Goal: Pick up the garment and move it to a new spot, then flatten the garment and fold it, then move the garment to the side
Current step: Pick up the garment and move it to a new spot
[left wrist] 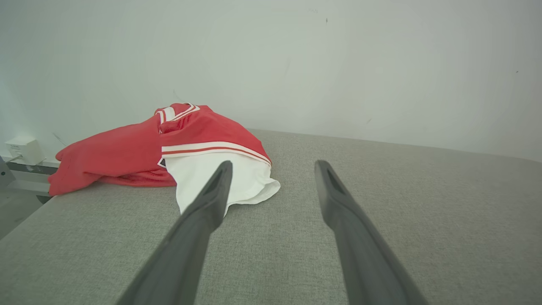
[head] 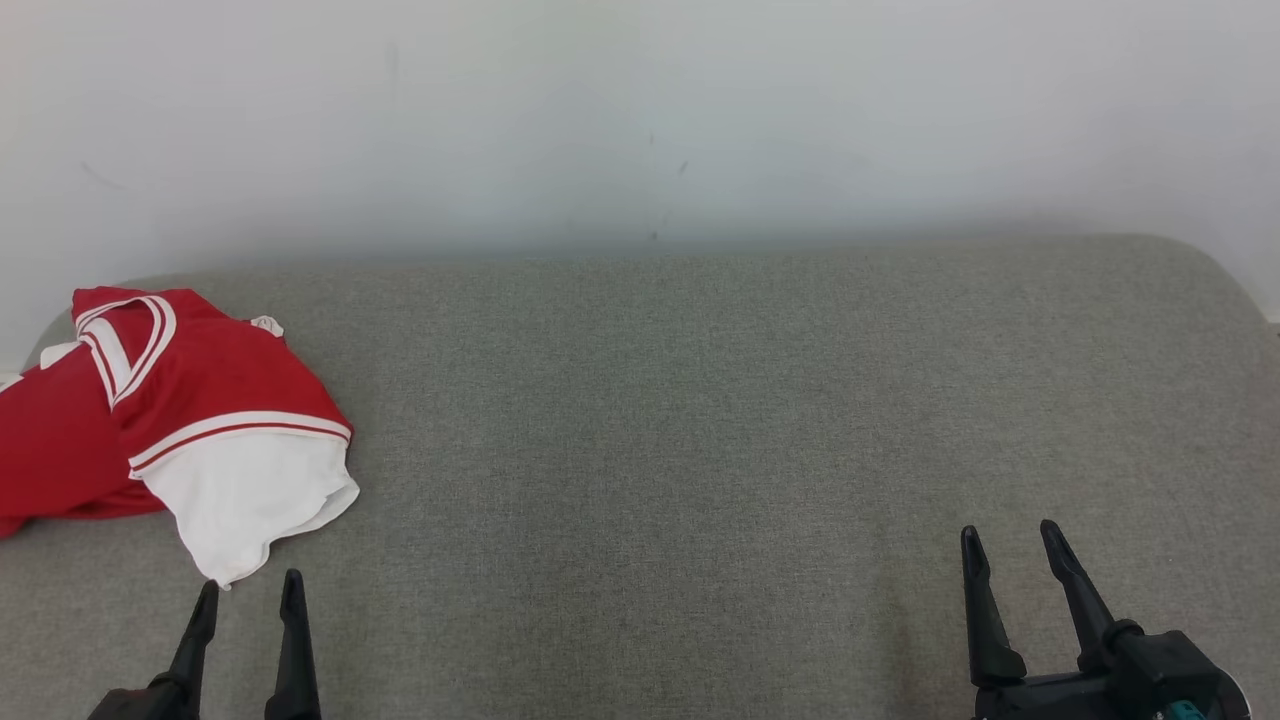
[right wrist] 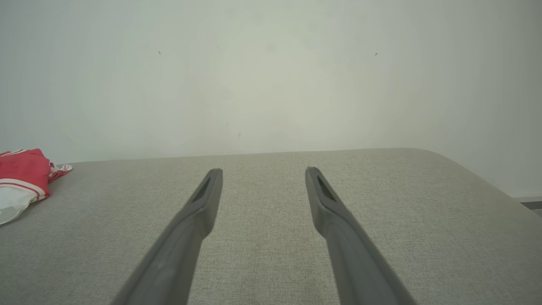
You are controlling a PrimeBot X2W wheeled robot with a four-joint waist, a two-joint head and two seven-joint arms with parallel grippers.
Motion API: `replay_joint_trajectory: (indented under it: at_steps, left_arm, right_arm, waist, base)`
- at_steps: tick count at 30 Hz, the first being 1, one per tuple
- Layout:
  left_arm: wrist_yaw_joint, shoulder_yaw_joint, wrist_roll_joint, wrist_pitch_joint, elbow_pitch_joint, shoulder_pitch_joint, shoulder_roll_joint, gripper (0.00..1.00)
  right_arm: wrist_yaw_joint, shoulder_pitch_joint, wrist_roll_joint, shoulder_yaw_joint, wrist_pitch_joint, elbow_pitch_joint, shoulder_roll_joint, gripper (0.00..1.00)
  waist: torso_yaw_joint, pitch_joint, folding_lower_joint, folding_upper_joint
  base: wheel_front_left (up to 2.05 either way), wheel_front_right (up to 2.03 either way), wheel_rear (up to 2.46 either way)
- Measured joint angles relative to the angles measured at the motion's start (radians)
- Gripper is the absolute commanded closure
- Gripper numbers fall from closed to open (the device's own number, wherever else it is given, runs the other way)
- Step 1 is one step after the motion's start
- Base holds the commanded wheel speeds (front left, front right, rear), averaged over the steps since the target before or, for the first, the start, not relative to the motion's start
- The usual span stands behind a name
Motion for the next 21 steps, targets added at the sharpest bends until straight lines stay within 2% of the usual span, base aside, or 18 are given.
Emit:
replay_joint_trajectory:
  at_steps: [21]
  left_arm:
    - [0.017,-0.016,-0.012,-0.001,0.012,0.002,0.01,0.0]
  right_arm:
    - [0.0,0.0,0.02,0.003,0.005,0.021,0.0,0.0]
  waist:
    - [0.004,-0.007,0.0,0.0]
  base:
    - [0.0,0.0,0.0]
